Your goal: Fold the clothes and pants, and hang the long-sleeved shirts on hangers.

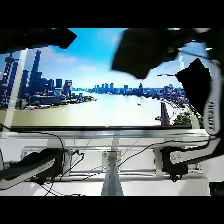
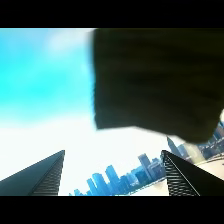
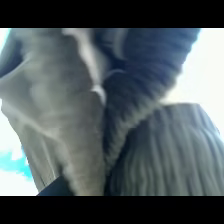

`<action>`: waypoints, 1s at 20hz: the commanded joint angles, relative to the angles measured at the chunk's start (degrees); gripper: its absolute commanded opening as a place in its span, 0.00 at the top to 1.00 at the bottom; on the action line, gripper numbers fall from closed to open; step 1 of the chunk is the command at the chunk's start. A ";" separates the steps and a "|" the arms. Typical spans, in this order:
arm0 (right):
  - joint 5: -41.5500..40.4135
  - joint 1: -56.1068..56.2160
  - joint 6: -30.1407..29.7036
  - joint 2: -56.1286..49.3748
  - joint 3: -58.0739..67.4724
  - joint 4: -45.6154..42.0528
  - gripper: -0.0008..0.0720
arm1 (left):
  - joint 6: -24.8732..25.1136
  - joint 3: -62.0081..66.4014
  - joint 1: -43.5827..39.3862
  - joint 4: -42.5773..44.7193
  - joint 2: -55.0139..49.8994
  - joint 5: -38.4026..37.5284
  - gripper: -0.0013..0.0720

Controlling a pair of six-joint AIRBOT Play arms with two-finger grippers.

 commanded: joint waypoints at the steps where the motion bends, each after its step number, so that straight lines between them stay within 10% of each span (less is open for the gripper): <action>1: 6.93 -16.52 5.16 5.99 0.11 -9.14 0.95 | 0.02 0.02 0.57 0.31 2.80 0.02 0.05; 10: 30.03 -50.36 5.33 7.37 -10.16 -19.47 0.95 | 0.02 0.00 0.59 0.46 2.78 0.02 0.05; 18: 28.61 -60.37 5.33 20.28 -32.59 -18.95 0.94 | 0.02 0.00 0.59 8.63 2.78 0.02 0.05; 19: 26.64 -60.37 5.40 20.90 -33.51 -17.92 0.74 | 0.02 0.00 0.59 9.46 2.78 0.04 0.04; 20: 25.27 -60.37 5.35 21.09 -33.48 -15.98 0.31 | 0.02 0.00 0.59 9.75 2.78 0.04 0.04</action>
